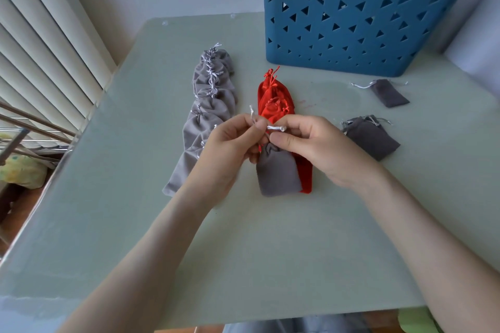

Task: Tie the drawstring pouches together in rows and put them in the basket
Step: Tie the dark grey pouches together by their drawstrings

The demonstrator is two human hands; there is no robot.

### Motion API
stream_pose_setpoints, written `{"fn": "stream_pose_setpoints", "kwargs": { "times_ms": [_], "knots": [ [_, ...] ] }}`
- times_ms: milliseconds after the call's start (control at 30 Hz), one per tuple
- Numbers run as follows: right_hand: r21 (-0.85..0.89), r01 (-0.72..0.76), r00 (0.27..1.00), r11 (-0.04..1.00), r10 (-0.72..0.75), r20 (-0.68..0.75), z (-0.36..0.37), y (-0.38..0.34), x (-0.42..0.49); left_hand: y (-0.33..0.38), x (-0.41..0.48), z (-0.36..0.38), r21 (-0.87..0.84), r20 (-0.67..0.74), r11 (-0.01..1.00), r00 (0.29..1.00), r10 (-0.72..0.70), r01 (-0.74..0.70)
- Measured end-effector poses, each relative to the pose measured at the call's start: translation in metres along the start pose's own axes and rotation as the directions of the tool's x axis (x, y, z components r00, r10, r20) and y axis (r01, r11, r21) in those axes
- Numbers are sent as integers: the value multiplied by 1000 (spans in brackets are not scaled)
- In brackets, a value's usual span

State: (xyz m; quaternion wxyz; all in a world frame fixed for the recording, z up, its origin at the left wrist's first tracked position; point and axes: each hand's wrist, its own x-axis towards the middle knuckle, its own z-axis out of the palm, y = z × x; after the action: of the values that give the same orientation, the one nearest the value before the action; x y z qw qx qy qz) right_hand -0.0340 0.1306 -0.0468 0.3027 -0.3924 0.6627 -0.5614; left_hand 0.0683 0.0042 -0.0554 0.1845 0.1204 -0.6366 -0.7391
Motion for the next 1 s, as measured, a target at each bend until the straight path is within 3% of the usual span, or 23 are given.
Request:
{"fn": "stream_pose_setpoints", "kwargs": {
  "times_ms": [233,500,600,633,700,800,833,1000],
  "knots": [
    [34,10,1000,999,-10,21,0,-4,-1,6,-2,0,1,-44,997,996,79,-79],
    [162,-23,1000,987,22,9,-2,-5,1,10,-2,-7,13,90,991,987,134,-136],
    [97,-27,1000,995,28,-6,-3,-6,-1,8,-4,-7,168,-2,978,992,129,-127],
    [87,-20,1000,996,20,0,-3,-5,-1,6,-5,-7,317,-25,937,986,166,-149],
    [58,-1,1000,998,0,17,-2,-5,-1,0,-6,-6,619,-35,760,959,282,-200],
    [17,14,1000,1000,-14,25,0,-2,0,-7,-4,-5,843,24,462,876,481,-277],
    [26,14,1000,1000,-15,22,0,-2,0,-9,-3,-4,859,38,423,861,507,-287],
    [84,25,1000,996,-24,-13,0,-2,2,-9,-4,-4,840,60,414,817,573,-352]
  ]
}}
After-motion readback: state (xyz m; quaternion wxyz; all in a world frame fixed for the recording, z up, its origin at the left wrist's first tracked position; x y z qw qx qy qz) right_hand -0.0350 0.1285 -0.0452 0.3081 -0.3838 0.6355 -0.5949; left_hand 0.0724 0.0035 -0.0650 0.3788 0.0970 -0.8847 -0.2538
